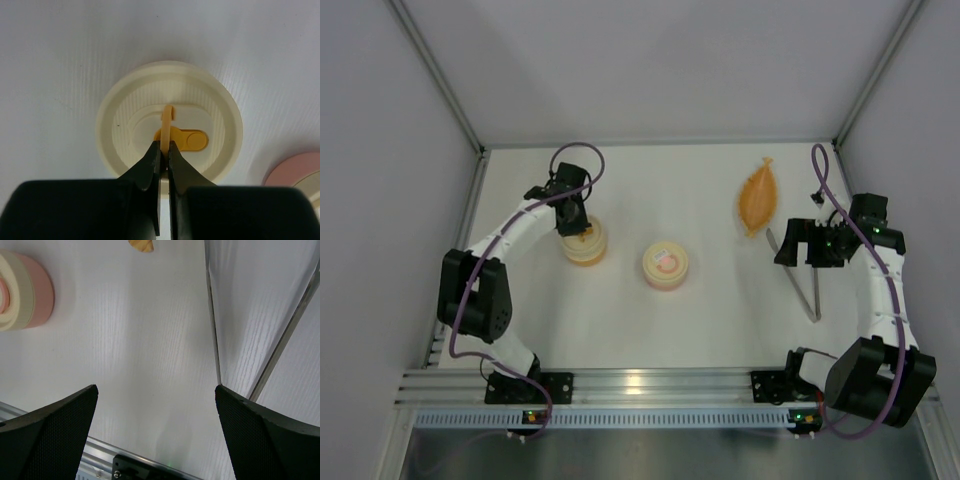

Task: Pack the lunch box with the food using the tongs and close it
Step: Close the box lid on the packing box.

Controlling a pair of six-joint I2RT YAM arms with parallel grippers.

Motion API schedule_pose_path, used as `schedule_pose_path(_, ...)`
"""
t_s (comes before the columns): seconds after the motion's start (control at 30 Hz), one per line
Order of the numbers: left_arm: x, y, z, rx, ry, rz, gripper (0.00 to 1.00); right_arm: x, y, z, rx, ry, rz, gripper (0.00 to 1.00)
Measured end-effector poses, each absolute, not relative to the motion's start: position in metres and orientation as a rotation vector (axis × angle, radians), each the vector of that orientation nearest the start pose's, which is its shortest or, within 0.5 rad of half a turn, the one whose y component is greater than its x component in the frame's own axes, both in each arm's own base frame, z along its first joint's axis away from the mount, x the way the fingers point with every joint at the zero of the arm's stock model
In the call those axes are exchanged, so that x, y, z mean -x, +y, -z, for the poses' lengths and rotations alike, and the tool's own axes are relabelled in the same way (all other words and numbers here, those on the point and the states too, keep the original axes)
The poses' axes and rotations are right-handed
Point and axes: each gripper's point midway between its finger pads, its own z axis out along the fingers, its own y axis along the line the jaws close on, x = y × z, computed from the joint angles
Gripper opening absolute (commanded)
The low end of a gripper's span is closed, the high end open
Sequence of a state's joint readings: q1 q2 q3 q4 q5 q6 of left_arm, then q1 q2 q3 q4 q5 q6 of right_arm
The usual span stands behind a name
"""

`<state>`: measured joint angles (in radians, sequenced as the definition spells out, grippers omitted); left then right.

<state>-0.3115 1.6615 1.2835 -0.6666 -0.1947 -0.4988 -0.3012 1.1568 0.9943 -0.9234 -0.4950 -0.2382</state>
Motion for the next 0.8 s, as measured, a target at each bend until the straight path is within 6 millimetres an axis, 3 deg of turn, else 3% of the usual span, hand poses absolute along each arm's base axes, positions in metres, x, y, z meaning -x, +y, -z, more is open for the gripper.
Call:
schedule_pose_path(0.3, -0.372, -0.107, -0.092, 0.293, 2.610, 0.009, 0.00, -0.250, 0.001, -0.150, 0.078, 2.517, -0.446, 0.99)
schedule_pose_path(0.8, -0.371, -0.110, -0.092, 0.206, 2.625, 0.028, 0.00, -0.249, 0.001, -0.145, 0.073, 2.530, -0.455, 0.99)
